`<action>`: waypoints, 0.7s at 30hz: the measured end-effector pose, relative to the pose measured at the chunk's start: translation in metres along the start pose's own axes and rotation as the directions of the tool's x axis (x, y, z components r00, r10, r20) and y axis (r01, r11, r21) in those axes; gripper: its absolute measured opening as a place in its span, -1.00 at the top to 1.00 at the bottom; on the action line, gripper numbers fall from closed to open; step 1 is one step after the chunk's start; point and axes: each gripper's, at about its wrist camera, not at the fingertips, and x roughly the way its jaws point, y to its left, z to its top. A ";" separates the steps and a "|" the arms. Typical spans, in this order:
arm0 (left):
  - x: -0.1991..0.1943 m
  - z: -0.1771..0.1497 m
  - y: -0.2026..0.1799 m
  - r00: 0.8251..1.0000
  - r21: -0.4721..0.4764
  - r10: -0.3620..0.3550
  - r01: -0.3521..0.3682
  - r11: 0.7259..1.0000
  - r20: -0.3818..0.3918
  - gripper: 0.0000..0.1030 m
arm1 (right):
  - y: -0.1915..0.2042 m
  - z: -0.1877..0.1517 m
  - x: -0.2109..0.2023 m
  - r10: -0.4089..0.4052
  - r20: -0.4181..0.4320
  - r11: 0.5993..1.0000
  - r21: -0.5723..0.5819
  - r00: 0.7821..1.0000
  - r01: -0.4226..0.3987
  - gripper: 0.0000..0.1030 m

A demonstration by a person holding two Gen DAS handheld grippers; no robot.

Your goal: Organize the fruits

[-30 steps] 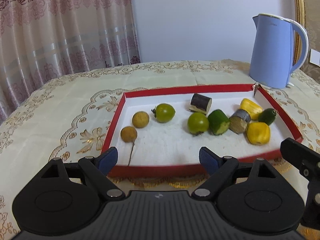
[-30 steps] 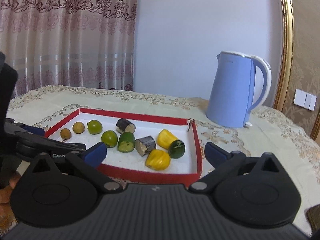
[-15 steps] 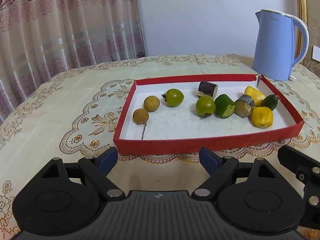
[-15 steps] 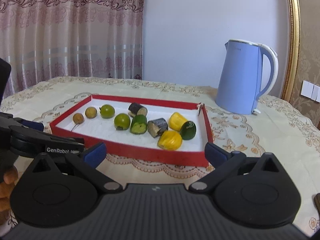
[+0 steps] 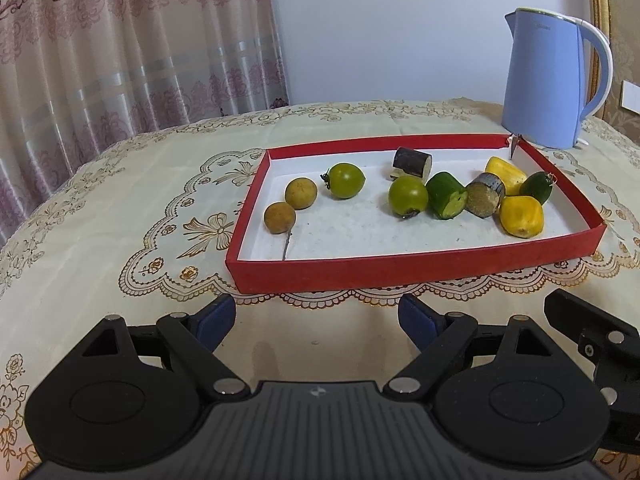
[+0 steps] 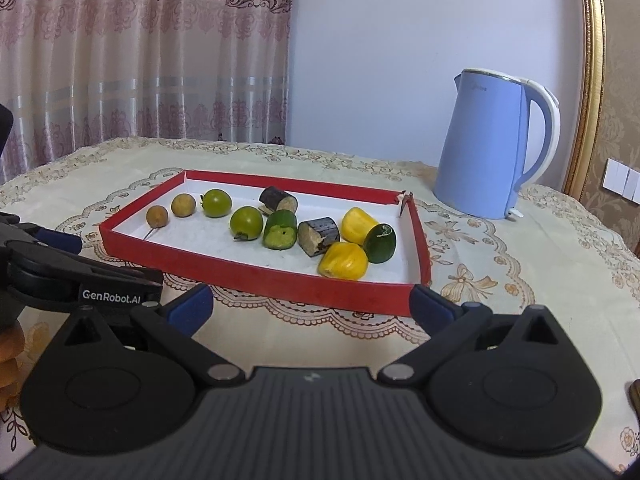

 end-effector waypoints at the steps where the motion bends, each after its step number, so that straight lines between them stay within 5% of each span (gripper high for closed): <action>1: 0.001 0.000 0.000 1.000 0.002 0.003 -0.003 1.000 -0.002 -0.72 | 0.000 0.000 0.000 0.000 -0.002 1.000 0.000 1.000 0.000 -1.00; 21: 0.013 -0.002 0.002 1.000 -0.008 0.002 -0.002 1.000 -0.017 -0.72 | 0.001 -0.002 0.003 0.001 -0.009 1.000 -0.005 1.000 -0.001 -1.00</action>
